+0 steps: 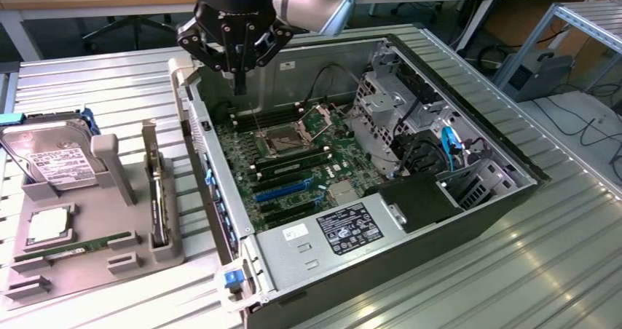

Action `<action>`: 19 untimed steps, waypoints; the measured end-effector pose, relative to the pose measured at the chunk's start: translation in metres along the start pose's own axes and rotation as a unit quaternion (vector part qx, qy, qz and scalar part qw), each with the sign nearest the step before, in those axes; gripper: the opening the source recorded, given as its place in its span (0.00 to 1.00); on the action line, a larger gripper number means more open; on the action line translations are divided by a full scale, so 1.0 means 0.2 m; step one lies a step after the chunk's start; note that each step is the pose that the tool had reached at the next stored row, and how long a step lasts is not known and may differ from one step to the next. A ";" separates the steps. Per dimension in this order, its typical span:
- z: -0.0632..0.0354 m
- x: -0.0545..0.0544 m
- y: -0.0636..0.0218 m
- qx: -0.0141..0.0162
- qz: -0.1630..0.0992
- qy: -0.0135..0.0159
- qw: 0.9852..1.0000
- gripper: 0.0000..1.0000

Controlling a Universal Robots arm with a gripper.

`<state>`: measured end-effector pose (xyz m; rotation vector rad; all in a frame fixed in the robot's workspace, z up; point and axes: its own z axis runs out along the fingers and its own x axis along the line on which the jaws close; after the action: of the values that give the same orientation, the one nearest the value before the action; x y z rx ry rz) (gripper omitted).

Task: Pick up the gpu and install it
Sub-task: 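Reach for the gpu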

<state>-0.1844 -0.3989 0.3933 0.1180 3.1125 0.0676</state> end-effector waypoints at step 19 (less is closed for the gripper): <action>-0.002 0.07 -0.005 0.000 0.000 0.000 1.000 0.11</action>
<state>-0.1982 -0.3989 0.3933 0.1179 3.1125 0.0677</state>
